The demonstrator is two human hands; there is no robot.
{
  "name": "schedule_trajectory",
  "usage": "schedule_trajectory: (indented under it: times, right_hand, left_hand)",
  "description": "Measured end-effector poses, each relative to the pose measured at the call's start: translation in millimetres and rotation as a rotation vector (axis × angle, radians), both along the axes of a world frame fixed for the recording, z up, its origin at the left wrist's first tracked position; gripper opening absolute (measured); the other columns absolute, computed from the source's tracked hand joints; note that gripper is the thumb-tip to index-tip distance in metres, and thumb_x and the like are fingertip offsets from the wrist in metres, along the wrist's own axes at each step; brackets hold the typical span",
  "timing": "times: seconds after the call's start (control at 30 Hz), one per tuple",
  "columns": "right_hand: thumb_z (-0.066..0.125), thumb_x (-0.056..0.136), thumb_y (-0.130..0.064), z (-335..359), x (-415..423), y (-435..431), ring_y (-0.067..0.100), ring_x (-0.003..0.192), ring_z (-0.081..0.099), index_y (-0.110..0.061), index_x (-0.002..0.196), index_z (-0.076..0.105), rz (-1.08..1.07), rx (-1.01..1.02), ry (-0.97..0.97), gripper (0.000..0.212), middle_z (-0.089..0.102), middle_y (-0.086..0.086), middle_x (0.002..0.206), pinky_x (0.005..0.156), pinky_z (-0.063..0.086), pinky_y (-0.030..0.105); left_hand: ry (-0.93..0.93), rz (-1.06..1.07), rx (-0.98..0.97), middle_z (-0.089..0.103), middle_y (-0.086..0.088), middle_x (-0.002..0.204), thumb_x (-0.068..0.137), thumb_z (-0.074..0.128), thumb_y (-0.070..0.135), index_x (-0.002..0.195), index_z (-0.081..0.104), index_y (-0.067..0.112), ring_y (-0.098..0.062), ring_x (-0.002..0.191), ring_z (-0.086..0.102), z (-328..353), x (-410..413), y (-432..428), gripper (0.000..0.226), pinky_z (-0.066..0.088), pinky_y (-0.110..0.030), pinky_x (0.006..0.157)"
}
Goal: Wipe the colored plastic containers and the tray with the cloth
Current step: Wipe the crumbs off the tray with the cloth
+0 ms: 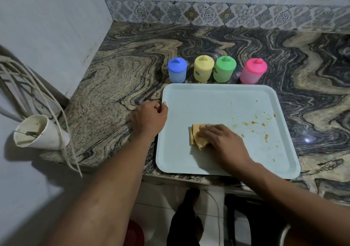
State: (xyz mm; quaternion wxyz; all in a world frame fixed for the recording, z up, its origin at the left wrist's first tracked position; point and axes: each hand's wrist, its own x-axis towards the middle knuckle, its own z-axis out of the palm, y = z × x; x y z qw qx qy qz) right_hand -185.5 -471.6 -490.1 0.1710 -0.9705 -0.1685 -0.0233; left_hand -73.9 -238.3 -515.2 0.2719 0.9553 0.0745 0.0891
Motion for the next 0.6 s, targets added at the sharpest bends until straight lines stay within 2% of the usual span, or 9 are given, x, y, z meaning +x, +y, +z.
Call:
schedule_trajectory:
  times: [0.07, 0.13, 0.17, 0.23, 0.3, 0.4, 0.47, 0.53, 0.6]
  right_hand:
    - [0.079, 0.067, -0.013, -0.5, -20.0, -0.4, 0.019, 0.112, 0.066, -0.027, 0.110, 0.073, 0.016, 0.006, 0.040, 0.046, 0.072, -0.010, 0.123, 0.068, 0.055, 0.026]
    - [0.081, 0.063, -0.014, 0.0, -38.4, -0.7, 0.015, 0.112, 0.065, -0.030, 0.109, 0.073, 0.043, 0.019, 0.072, 0.049, 0.071, -0.014, 0.122, 0.068, 0.055, 0.025]
    - [0.077, 0.065, -0.016, 1.8, -47.9, -0.9, 0.014, 0.112, 0.065, -0.031, 0.108, 0.073, 0.059, 0.027, 0.079, 0.046, 0.071, -0.015, 0.122, 0.068, 0.057, 0.026]
    - [0.056, 0.071, -0.024, 7.3, -63.1, -1.0, 0.013, 0.111, 0.066, -0.032, 0.108, 0.074, 0.098, 0.046, 0.091, 0.041, 0.072, -0.016, 0.120, 0.066, 0.060, 0.029]
    - [0.041, 0.072, -0.027, 14.2, -70.7, -2.3, 0.013, 0.106, 0.067, -0.033, 0.108, 0.075, 0.123, 0.077, 0.090, 0.050, 0.073, -0.017, 0.116, 0.064, 0.060, 0.031]
    - [0.050, 0.077, -0.020, 30.7, -60.0, -9.7, 0.012, 0.101, 0.069, -0.033, 0.110, 0.074, 0.092, 0.218, 0.268, 0.043, 0.075, -0.014, 0.109, 0.075, 0.058, 0.034]
    - [0.060, 0.089, -0.009, 43.3, -37.9, -21.8, 0.002, 0.100, 0.069, -0.030, 0.110, 0.074, 0.036, 0.396, 0.346, 0.033, 0.076, -0.017, 0.105, 0.083, 0.055, 0.026]
    - [0.065, 0.096, -0.016, 51.3, -3.5, -42.4, 0.000, 0.092, 0.069, -0.029, 0.109, 0.075, -0.074, 0.465, 0.254, 0.021, 0.077, -0.015, 0.100, 0.077, 0.054, 0.027]
    - [0.065, 0.095, -0.019, 53.4, 35.1, -64.0, 0.009, 0.089, 0.070, -0.032, 0.109, 0.074, -0.166, 0.393, 0.178, 0.020, 0.077, -0.012, 0.098, 0.078, 0.055, 0.034]
  left_hand:
    - [0.007, 0.003, -0.004, 0.047, 0.000, 0.057, 0.088, 0.052, 0.053, 0.057, 0.042, 0.014, -0.025, 0.051, 0.047, 0.5, 0.1, -0.5, 0.050, 0.042, -0.035, 0.051]
    - [0.012, 0.004, -0.008, 0.049, -0.001, 0.058, 0.088, 0.051, 0.053, 0.058, 0.044, 0.013, -0.025, 0.051, 0.048, 0.3, 0.4, -0.3, 0.050, 0.044, -0.036, 0.052]
    - [0.011, 0.004, -0.005, 0.049, -0.001, 0.058, 0.088, 0.051, 0.053, 0.058, 0.044, 0.013, -0.025, 0.052, 0.048, 0.2, 0.3, -0.9, 0.050, 0.045, -0.037, 0.052]
    - [0.008, 0.005, -0.002, 0.049, 0.000, 0.057, 0.088, 0.052, 0.052, 0.057, 0.043, 0.014, -0.025, 0.051, 0.048, 1.1, 0.1, -0.5, 0.051, 0.046, -0.036, 0.052]
    - [0.014, 0.001, -0.008, 0.046, -0.001, 0.055, 0.089, 0.053, 0.051, 0.056, 0.040, 0.015, -0.026, 0.049, 0.047, 1.8, -0.8, -0.7, 0.051, 0.044, -0.036, 0.050]
    - [0.023, 0.002, -0.016, 0.045, -0.001, 0.055, 0.090, 0.055, 0.050, 0.056, 0.040, 0.015, -0.027, 0.049, 0.046, 2.3, -1.1, 0.4, 0.050, 0.041, -0.034, 0.049]
    - [0.024, -0.006, -0.054, 0.044, 0.000, 0.054, 0.091, 0.058, 0.047, 0.059, 0.043, 0.016, -0.026, 0.051, 0.046, 4.1, -0.7, 0.3, 0.047, 0.038, -0.033, 0.051]
    - [0.028, -0.015, -0.143, 0.051, 0.003, 0.064, 0.092, 0.059, 0.046, 0.068, 0.049, 0.020, -0.025, 0.061, 0.052, 9.2, -0.3, -1.8, 0.037, 0.042, -0.034, 0.057]
    - [-0.060, -0.050, -0.136, 0.055, 0.000, 0.093, 0.093, 0.058, 0.042, 0.089, 0.055, 0.019, -0.026, 0.084, 0.057, 14.4, -3.2, -6.5, 0.024, 0.047, -0.037, 0.071]
